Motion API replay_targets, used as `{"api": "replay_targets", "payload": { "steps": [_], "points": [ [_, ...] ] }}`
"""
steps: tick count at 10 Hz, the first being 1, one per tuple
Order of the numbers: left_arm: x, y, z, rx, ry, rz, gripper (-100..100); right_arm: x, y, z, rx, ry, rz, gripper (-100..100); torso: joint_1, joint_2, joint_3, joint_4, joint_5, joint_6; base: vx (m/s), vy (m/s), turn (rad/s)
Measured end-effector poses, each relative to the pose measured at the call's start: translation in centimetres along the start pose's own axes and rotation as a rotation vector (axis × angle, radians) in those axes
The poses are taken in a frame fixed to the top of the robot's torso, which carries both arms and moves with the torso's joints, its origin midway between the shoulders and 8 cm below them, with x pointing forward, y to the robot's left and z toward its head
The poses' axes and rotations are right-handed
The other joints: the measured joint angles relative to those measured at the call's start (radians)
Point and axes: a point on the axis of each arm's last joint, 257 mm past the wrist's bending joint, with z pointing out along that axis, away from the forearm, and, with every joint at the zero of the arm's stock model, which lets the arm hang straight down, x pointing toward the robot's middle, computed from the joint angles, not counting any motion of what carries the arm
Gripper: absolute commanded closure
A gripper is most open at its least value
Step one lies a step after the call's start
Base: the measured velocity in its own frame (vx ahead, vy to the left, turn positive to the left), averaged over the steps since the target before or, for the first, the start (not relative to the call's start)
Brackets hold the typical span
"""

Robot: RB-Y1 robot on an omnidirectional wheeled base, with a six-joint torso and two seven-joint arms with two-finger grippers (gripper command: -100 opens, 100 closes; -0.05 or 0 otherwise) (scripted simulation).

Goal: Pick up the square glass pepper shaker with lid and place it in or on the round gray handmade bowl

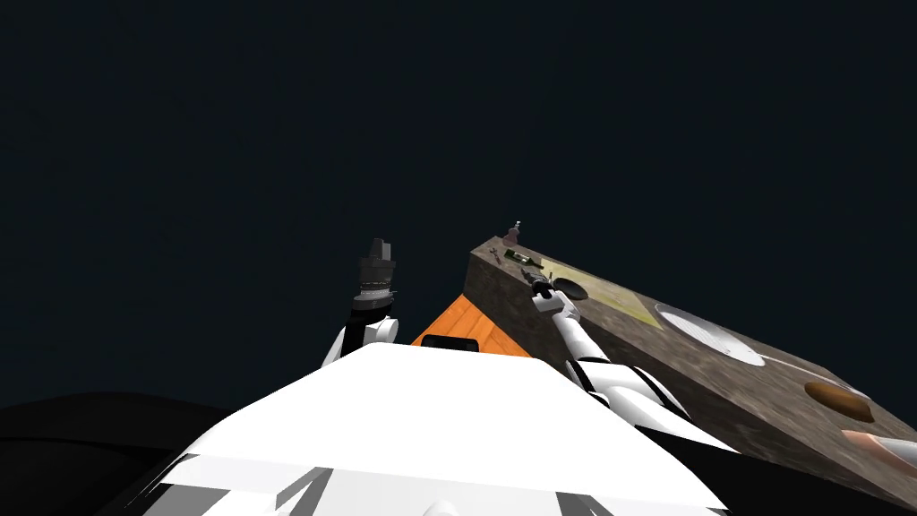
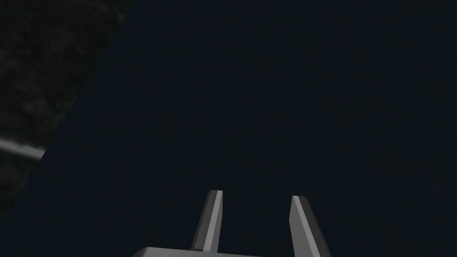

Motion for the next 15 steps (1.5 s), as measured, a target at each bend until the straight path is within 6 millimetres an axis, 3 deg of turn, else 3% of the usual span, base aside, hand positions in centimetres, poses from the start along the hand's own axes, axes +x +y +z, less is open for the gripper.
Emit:
{"api": "replay_targets", "payload": {
  "steps": [8,15],
  "points": [
    [0.0,0.0,0.0,0.000,0.000,0.000,0,2.0,-7.0,1.7,0.175,0.128,-0.115,-100,-0.001,-0.002,-0.001,0.000,0.000,0.000,0.011,-0.011,0.151],
    [0.0,0.0,0.0,0.000,0.000,0.000,0,5.1,-12.0,1.3,0.297,0.259,-0.162,-100,-0.003,-0.004,-0.002,-0.001,-0.001,0.001,0.038,-0.040,0.139]
  ]
}}
